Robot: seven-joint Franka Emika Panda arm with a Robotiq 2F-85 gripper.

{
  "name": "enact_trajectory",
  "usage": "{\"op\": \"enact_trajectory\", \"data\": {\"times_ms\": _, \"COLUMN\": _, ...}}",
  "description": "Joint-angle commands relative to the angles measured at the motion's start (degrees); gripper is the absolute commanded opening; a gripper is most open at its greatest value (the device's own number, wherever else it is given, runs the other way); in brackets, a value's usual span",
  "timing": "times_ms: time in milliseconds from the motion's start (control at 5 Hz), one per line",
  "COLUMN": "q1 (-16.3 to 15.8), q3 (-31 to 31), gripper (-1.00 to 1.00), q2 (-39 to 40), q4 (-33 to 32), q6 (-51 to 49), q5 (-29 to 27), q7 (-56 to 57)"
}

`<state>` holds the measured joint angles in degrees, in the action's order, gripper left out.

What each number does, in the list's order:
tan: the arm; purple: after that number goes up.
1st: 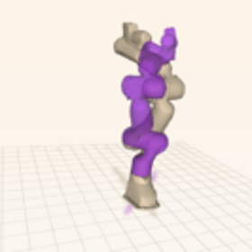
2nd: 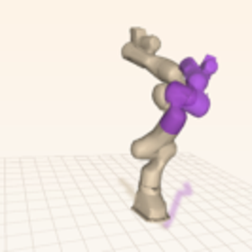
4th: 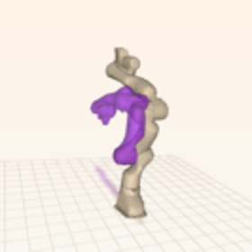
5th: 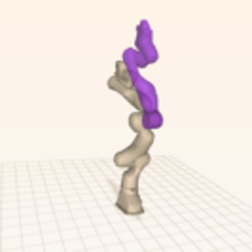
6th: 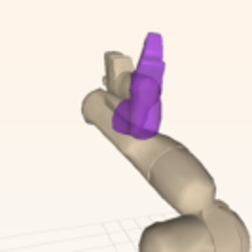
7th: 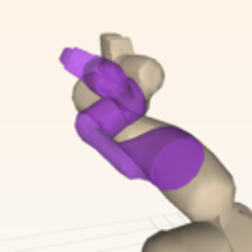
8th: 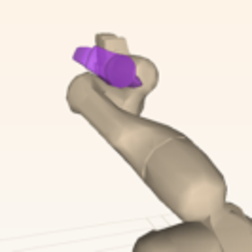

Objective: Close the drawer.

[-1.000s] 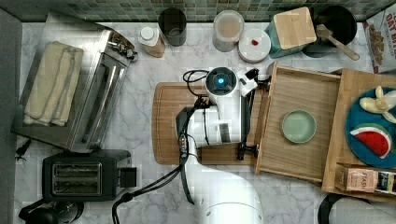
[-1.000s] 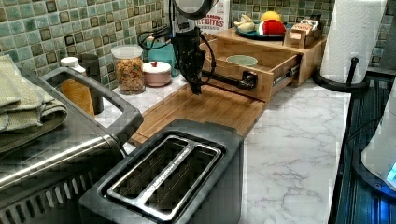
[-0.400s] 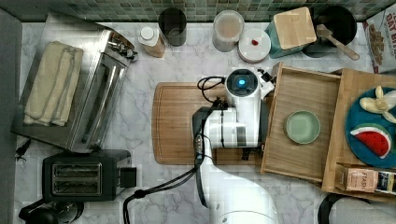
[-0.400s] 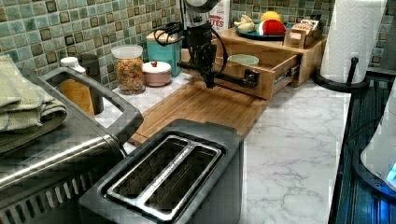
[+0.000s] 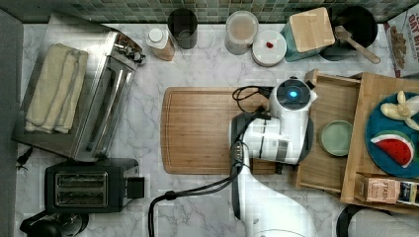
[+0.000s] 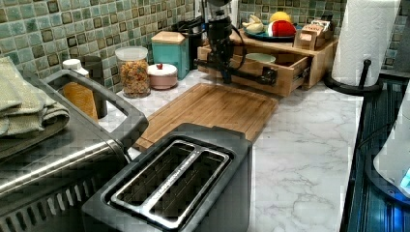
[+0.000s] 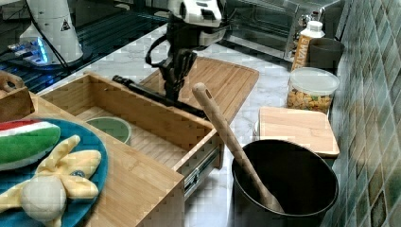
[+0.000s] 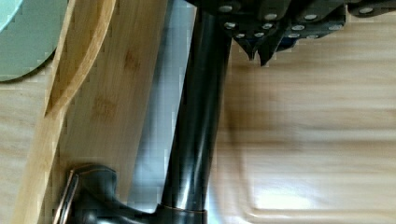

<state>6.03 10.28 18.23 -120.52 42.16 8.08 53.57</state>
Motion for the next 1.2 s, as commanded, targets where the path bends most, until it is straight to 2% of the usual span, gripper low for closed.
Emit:
{"op": "enact_trajectory", "data": {"times_ms": 200, "q1": 12.2, "q3": 10.3, "gripper": -1.0, "q2": -2.2, "q4": 7.1, "q6": 4.3, "q5": -0.9, "q7": 11.9}}
{"op": "enact_trajectory", "data": {"times_ms": 400, "q1": 14.4, "q3": 11.3, "gripper": -1.0, "q2": -1.1, "q4": 8.0, "q6": 7.3, "q5": -1.3, "q7": 15.0}}
{"op": "enact_trajectory", "data": {"times_ms": 600, "q1": 13.1, "q3": 13.0, "gripper": -1.0, "q2": -1.5, "q4": 8.7, "q6": 6.3, "q5": 2.3, "q7": 10.0}}
{"op": "enact_trajectory", "data": {"times_ms": 1200, "q1": 12.9, "q3": 13.2, "gripper": -1.0, "q2": -1.5, "q4": 8.7, "q6": 6.3, "q5": 2.2, "q7": 10.0}}
